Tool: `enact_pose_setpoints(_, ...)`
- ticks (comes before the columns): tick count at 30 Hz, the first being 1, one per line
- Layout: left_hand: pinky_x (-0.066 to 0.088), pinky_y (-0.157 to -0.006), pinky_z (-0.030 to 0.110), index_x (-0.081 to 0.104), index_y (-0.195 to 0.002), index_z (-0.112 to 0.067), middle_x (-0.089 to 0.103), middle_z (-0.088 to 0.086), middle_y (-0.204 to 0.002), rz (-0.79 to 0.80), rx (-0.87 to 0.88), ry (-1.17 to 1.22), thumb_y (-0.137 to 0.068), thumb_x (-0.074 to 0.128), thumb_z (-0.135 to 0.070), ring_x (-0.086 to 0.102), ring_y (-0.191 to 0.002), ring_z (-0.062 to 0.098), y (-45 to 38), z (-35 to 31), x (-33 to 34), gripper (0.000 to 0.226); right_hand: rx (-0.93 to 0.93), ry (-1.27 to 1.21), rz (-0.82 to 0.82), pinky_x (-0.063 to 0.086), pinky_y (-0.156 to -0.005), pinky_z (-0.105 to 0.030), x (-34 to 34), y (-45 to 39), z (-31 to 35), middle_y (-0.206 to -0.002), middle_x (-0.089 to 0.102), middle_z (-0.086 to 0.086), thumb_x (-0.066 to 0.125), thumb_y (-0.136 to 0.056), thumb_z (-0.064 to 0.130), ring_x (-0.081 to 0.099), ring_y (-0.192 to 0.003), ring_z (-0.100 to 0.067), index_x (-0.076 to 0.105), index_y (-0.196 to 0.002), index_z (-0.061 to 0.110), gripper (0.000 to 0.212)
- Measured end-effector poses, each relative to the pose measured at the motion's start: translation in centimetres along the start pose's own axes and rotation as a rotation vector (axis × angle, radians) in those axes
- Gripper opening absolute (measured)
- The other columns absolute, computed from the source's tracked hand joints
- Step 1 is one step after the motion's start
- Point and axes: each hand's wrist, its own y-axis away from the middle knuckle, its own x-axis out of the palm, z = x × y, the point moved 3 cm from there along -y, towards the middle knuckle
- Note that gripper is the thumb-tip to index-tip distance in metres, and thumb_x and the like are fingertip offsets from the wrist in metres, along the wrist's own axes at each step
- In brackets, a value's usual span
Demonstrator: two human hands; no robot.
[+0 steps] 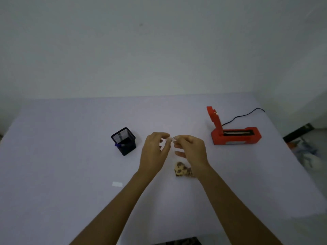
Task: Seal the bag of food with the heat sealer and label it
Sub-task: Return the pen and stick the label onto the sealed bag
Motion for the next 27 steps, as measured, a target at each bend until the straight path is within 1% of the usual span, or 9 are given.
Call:
enact_pose_setpoints(2, 0.049, -0.072, 0.015, 0.062, -0.113, -0.02, 0.061, -0.009, -0.106, 0.031, -0.122, 0.075, -0.091, 0.061, -0.029, 0.057, -0.091, 0.007, -0.6, 0.7, 2.2, 0.024, 0.06, -0.03, -0.023, 0.06, -0.067, -0.029, -1.9, -1.3, -0.7, -0.086, 0.074, -0.008, 0.065, -0.089, 0.012, 0.071, -0.081, -0.017, 0.074, -0.093, 0.009, 0.011)
enact_pose_setpoints(5, 0.047, -0.069, 0.01, 0.067, -0.102, -0.018, 0.068, -0.009, -0.095, 0.114, -0.314, 0.186, -0.089, 0.064, -0.028, 0.063, -0.084, 0.007, -1.1, 2.2, 5.2, 0.016, 0.139, -0.034, -0.034, 0.059, -0.064, -0.028, -4.0, -3.1, -2.2, -0.085, 0.073, -0.009, 0.065, -0.089, 0.012, 0.07, -0.079, -0.017, 0.073, -0.093, 0.007, 0.01)
enact_pose_setpoints(9, 0.047, -0.063, 0.012, 0.07, -0.087, -0.018, 0.069, -0.005, -0.078, 0.197, -0.436, 0.183, -0.089, 0.064, -0.026, 0.063, -0.071, 0.009, -1.5, 4.2, 8.5, 0.01, 0.228, -0.01, -0.022, 0.06, -0.066, -0.03, -5.8, -5.4, -4.9, -0.086, 0.073, -0.012, 0.066, -0.088, 0.012, 0.07, -0.078, -0.018, 0.073, -0.091, 0.006, 0.01)
enact_pose_setpoints(14, 0.052, -0.07, 0.027, 0.072, -0.086, -0.016, 0.067, -0.003, -0.07, 0.234, -0.553, 0.212, -0.088, 0.066, -0.025, 0.065, -0.07, 0.015, -1.5, 6.8, 10.7, 0.011, 0.27, 0.173, 0.001, 0.061, -0.066, -0.032, -6.7, -8.4, -8.3, -0.083, 0.073, -0.009, 0.068, -0.086, 0.013, 0.07, -0.078, -0.022, 0.075, -0.088, 0.009, 0.008)
enact_pose_setpoints(16, 0.049, -0.066, 0.023, 0.073, -0.086, -0.016, 0.067, -0.005, -0.068, 0.252, -0.607, 0.167, -0.087, 0.067, -0.024, 0.062, -0.066, 0.012, -1.3, 7.8, 11.7, 0.01, 0.274, 0.274, 0.009, 0.061, -0.066, -0.033, -6.9, -9.5, -9.6, -0.081, 0.073, -0.007, 0.07, -0.085, 0.015, 0.07, -0.076, -0.023, 0.076, -0.088, 0.013, 0.007)
enact_pose_setpoints(18, 0.045, -0.063, 0.018, 0.073, -0.086, -0.016, 0.067, -0.006, -0.069, 0.243, -0.66, 0.133, -0.085, 0.069, -0.022, 0.059, -0.063, 0.008, -1.2, 8.6, 12.3, 0.007, 0.273, 0.365, 0.022, 0.062, -0.069, -0.038, -7.0, -10.4, -10.8, -0.077, 0.074, -0.006, 0.073, -0.081, 0.019, 0.071, -0.073, -0.023, 0.076, -0.08, 0.02, 0.004)
enact_pose_setpoints(21, 0.043, -0.056, 0.009, 0.071, -0.086, -0.016, 0.067, -0.006, -0.071, 0.211, -0.721, 0.094, -0.081, 0.073, -0.022, 0.06, -0.061, 0.005, -1.3, 9.7, 13.0, 0.008, 0.266, 0.488, 0.034, 0.06, -0.073, -0.043, -6.9, -11.4, -12.3, -0.07, 0.073, 0.0, 0.074, -0.077, 0.024, 0.071, -0.071, -0.021, 0.073, -0.067, 0.028, 0.01)
enact_pose_setpoints(24, 0.042, -0.059, 0.012, 0.073, -0.084, -0.014, 0.068, -0.004, -0.073, 0.222, -0.742, 0.045, -0.081, 0.073, -0.024, 0.06, -0.065, 0.005, -1.7, 10.5, 13.7, 0.01, 0.274, 0.562, 0.039, 0.059, -0.072, -0.037, -6.7, -12.4, -13.2, -0.069, 0.072, 0.002, 0.073, -0.076, 0.025, 0.068, -0.07, -0.017, 0.074, -0.072, 0.024, 0.004)
enact_pose_setpoints(27, 0.045, -0.064, 0.019, 0.074, -0.086, -0.014, 0.07, -0.004, -0.079, 0.247, -0.769, -0.004, -0.083, 0.071, -0.025, 0.061, -0.073, 0.009, -1.9, 11.3, 14.3, 0.011, 0.251, 0.62, 0.051, 0.048, -0.063, -0.023, -6.4, -12.8, -13.7, -0.068, 0.068, 0.005, 0.072, -0.077, 0.022, 0.064, -0.068, -0.011, 0.074, -0.076, 0.016, 0.006)
